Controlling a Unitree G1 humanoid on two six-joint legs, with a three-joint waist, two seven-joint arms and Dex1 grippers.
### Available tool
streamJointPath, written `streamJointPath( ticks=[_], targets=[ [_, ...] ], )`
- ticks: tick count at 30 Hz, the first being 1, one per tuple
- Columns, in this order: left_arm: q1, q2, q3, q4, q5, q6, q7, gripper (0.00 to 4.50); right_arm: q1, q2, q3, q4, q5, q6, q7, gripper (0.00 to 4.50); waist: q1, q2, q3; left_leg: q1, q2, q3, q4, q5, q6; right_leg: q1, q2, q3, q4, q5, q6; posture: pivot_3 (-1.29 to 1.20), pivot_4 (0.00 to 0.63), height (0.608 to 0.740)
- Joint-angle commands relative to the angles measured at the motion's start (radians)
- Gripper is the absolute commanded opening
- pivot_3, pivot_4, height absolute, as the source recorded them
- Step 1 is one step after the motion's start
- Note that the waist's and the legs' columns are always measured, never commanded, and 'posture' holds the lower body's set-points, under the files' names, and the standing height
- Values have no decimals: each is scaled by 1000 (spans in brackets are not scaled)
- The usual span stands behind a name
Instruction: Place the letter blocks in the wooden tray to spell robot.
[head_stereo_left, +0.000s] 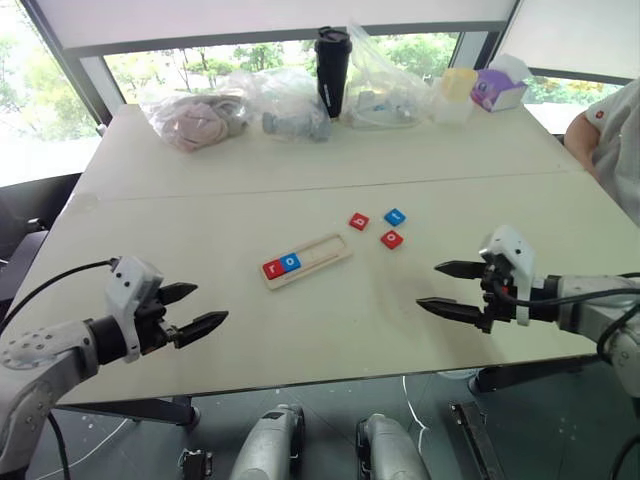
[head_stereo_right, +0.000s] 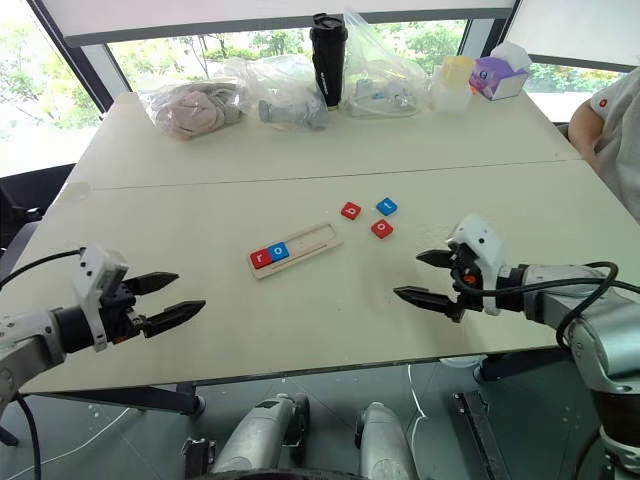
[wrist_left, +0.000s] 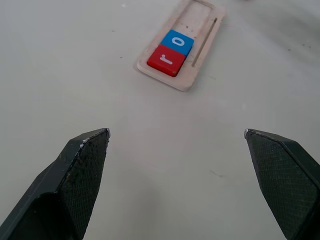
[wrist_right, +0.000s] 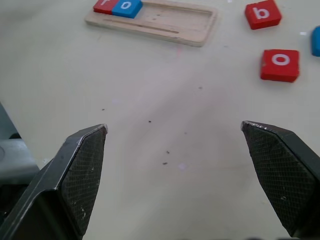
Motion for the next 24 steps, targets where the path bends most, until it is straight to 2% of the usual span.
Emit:
streamJointPath(
  ticks=[1,17,20,24],
  targets=[
    [-9,22,-1,-20,24,-23,6,4500,-10,8,-10,-42,21,7,-22,4439,0,0,0,0,0,0,0,0,0,0,0,0,0,0,0,0,150,740],
    [-71,26,-20,5,28,-15,18,4500,-30,4,20,-11,-7,-19,-42,4439,0,0,0,0,0,0,0,0,0,0,0,0,0,0,0,0,150,740],
    [-111,102,-24,50,70,-28,-22,4500,-70,-5,49,-18,-13,-36,-22,4439,-1,0,0,0,0,0,0,0,0,0,0,0,0,0,0,0,150,740],
    [-198,136,-92,91,76,-32,-65,4500,-97,32,77,-63,-13,-36,-56,4439,0,0,0,0,0,0,-1,0,0,-1,0,0,0,0,0,0,150,740]
  ],
)
